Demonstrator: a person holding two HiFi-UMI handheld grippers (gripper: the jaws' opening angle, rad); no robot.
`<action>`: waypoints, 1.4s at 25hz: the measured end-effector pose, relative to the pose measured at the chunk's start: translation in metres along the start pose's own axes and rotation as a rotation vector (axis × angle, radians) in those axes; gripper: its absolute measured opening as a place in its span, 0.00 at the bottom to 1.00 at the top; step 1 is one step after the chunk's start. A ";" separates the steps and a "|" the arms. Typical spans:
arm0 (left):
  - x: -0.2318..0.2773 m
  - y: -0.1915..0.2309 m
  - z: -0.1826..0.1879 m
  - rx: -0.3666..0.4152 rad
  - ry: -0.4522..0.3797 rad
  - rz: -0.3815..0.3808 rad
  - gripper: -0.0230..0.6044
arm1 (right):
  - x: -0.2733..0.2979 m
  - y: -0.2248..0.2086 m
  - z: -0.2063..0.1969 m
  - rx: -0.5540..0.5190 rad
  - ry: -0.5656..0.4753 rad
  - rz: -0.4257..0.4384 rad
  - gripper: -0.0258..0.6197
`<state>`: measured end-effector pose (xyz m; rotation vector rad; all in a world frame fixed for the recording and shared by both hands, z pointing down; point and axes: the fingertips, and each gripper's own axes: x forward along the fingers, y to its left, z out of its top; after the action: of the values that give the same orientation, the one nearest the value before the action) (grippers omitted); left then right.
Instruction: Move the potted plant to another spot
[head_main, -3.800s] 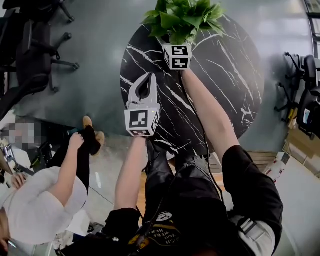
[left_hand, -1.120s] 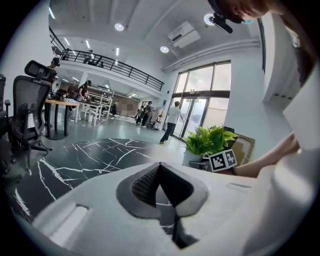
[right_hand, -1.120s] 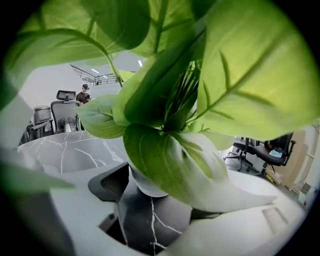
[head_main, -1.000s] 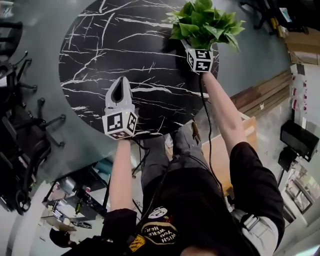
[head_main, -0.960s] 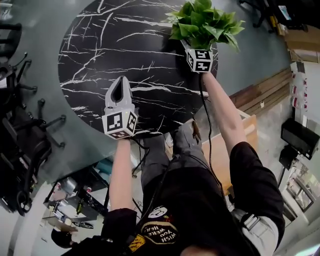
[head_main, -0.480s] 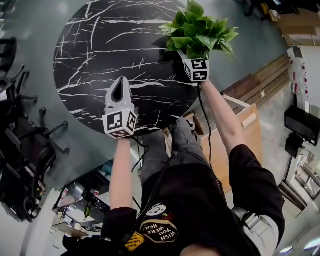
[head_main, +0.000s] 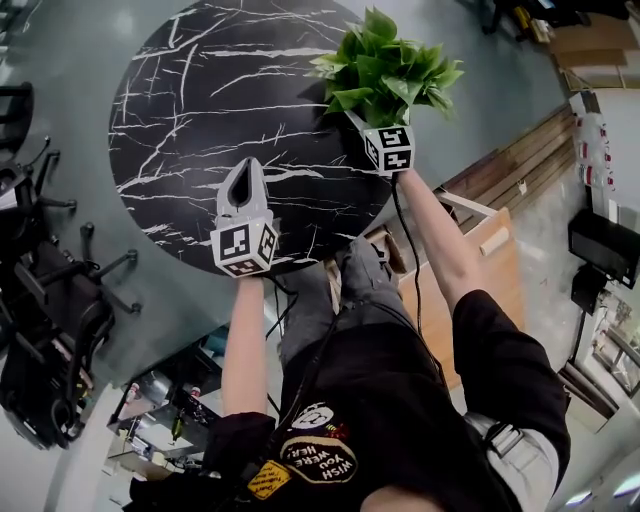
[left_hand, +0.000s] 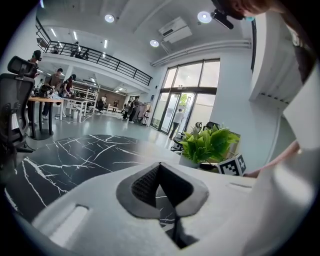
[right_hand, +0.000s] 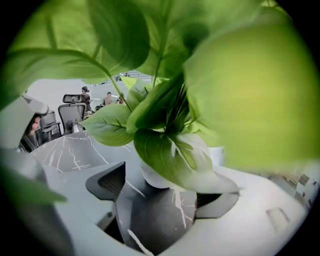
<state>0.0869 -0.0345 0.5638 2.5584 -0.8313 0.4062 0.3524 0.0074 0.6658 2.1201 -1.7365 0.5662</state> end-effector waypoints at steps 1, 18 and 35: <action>0.000 -0.002 0.001 -0.003 0.001 -0.002 0.04 | -0.007 0.001 -0.003 0.017 0.010 -0.006 0.70; -0.083 -0.189 0.137 0.176 -0.145 -0.213 0.04 | -0.278 0.083 0.178 0.114 -0.228 -0.092 0.05; -0.083 -0.216 0.166 0.284 -0.177 -0.236 0.04 | -0.299 0.069 0.208 0.115 -0.285 -0.112 0.04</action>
<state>0.1780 0.0860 0.3231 2.9497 -0.5505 0.2407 0.2518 0.1426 0.3357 2.4620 -1.7497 0.3549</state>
